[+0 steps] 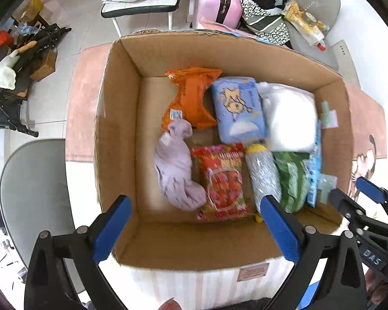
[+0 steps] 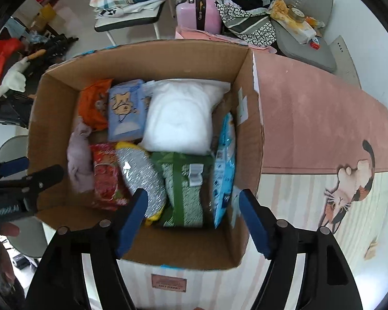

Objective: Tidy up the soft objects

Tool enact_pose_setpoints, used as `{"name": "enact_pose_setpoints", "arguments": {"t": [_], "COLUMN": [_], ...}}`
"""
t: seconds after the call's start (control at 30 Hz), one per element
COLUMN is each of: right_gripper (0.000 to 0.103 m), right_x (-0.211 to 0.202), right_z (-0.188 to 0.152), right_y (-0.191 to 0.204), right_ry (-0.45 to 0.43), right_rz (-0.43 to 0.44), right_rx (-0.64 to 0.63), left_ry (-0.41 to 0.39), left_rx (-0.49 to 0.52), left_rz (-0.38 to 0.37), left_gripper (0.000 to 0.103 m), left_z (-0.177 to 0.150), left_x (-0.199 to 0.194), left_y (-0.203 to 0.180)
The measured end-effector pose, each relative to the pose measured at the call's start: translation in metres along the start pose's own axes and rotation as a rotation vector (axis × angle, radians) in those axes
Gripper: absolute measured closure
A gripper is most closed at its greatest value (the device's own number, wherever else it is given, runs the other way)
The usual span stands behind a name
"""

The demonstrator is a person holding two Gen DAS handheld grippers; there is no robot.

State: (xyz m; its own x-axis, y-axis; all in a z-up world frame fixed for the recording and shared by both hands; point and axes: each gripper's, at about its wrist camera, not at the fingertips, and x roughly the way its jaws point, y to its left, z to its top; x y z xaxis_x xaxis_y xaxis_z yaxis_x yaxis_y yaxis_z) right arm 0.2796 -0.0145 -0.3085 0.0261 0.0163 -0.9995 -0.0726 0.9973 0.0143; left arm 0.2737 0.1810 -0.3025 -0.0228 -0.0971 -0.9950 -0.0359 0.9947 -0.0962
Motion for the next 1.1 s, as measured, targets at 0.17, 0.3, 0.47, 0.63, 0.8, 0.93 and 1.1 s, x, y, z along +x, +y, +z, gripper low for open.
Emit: {"name": "enact_pose_setpoints", "arguments": {"t": [0.17,0.3,0.47,0.63,0.8,0.93,1.1], "right_gripper": [0.009,0.002,0.000,0.000,0.000,0.000,0.000], "right_x": [-0.006,-0.005,-0.007,-0.016,-0.040,-0.073,-0.120], "right_z": [-0.016,-0.021,-0.024,-0.025,-0.034,-0.049,-0.073], "right_y": [0.000,0.000,-0.005,-0.011,-0.016,-0.018,-0.017], "right_ry": [-0.006,-0.008,-0.023,-0.047,-0.090,-0.147,-0.227], "right_rz": [0.032,0.018,-0.002,-0.017,-0.017,-0.013,-0.006], "right_rx": [0.004,0.000,0.010,0.022,0.025,0.023,0.009], "left_ry": [-0.066,-0.086,-0.109,-0.131,-0.177,-0.231,-0.302], "left_rx": [-0.017,-0.024,-0.031,-0.035,-0.027,-0.016,-0.010], "left_rz": [0.021,0.024,0.053,0.067,0.077,0.078,0.076], "left_gripper": [0.001,0.001,0.001,0.001,0.001,0.001,0.001], "left_z": [-0.023,-0.028,-0.028,-0.028,-0.036,-0.051,-0.078], "left_x": [-0.023,-0.026,-0.029,-0.037,-0.059,-0.086,-0.125], "left_y": [-0.006,-0.014,-0.016,-0.019,-0.025,-0.032,-0.040]}}
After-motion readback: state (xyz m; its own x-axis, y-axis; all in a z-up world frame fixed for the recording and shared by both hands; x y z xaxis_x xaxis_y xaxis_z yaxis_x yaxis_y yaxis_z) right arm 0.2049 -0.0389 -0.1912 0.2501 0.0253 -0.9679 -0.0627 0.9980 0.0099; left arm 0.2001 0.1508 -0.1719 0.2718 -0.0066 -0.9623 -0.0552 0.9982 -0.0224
